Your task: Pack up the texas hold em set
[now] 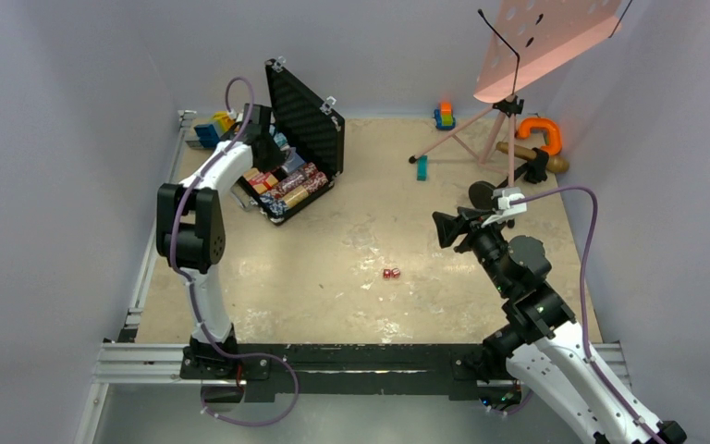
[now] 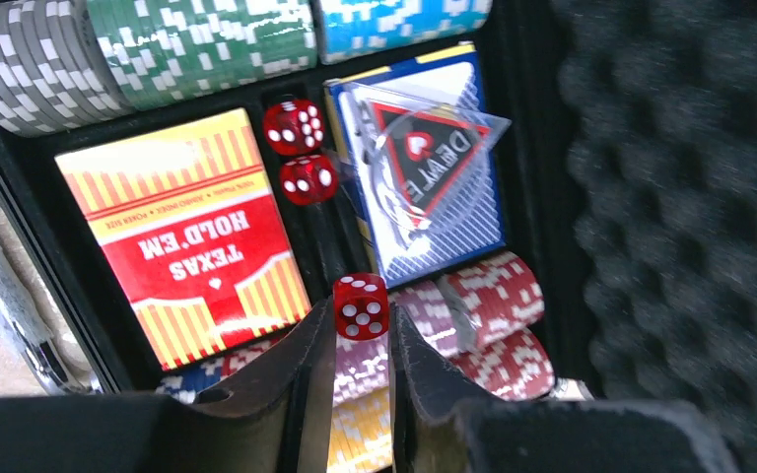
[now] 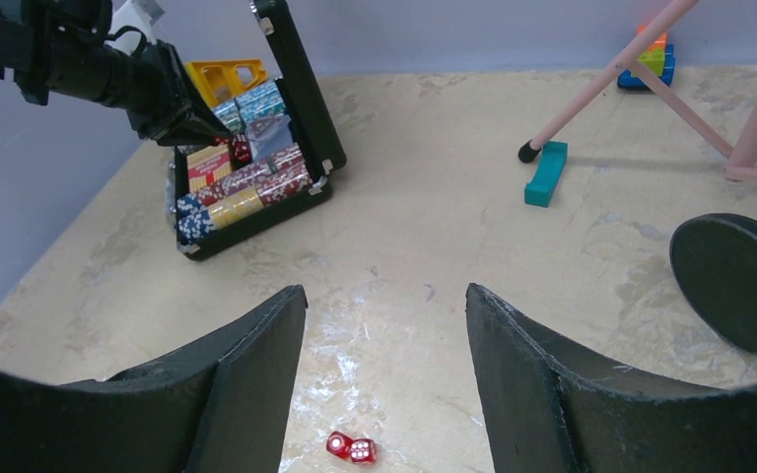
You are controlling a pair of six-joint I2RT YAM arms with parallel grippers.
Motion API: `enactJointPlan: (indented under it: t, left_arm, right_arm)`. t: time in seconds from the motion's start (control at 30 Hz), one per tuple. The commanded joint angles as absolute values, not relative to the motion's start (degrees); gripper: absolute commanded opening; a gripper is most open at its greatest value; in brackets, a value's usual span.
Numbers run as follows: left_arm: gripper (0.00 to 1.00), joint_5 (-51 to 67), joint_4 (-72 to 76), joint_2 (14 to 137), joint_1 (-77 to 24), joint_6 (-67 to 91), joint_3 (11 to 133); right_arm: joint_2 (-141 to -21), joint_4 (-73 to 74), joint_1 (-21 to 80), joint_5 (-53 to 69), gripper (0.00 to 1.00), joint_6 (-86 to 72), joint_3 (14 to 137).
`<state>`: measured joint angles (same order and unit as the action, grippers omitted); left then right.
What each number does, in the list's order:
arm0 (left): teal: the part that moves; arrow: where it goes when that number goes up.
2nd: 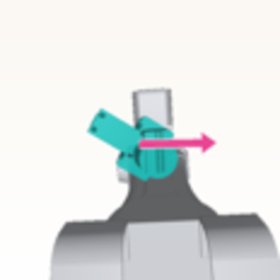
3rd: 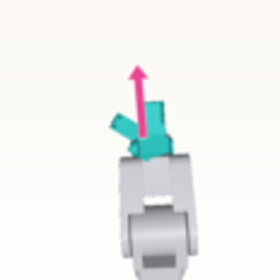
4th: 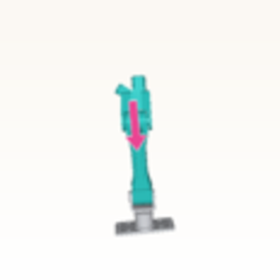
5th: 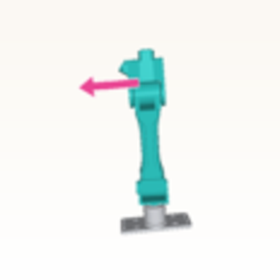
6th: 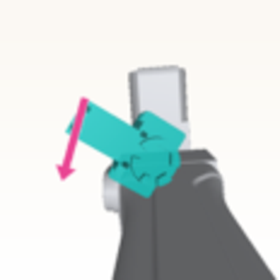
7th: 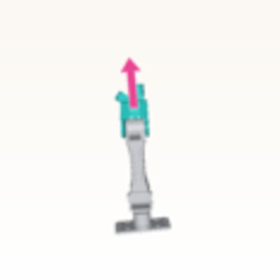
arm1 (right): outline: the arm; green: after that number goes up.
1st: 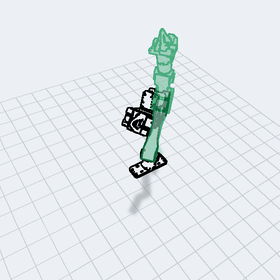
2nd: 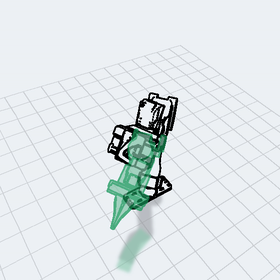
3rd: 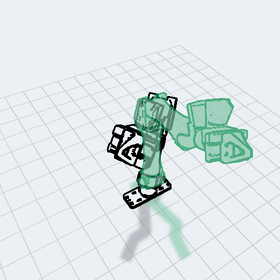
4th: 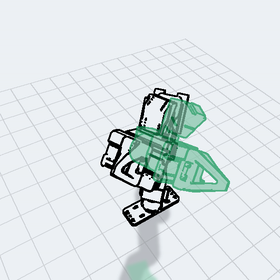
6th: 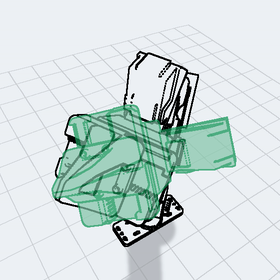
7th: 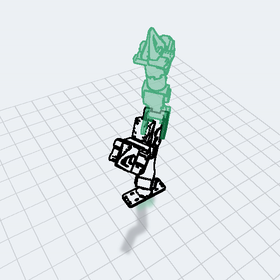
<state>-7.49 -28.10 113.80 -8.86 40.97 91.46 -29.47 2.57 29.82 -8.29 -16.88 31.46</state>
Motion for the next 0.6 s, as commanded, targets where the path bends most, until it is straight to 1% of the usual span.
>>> enactJointPlan:
  t: [0.0,0.3,0.57]
  left_arm:
    - [0.0,-8.0,-29.3,116.3,-7.6,41.6,95.9]
    - [0.0,-6.3,-29.7,121.8,-5.6,43.4,99.1]
    - [0.0,-4.9,-29.2,124.3,-5.4,42.6,100.4]
  right_arm:
    - [-29.4,1.3,29.6,-9.8,0.65,-17.0,31.4]
    - [-30.0,1.2,29.7,-9.8,0.65,-17.0,31.6]
    - [-30.5,1.1,29.7,-9.7,0.65,-17.0,31.6]
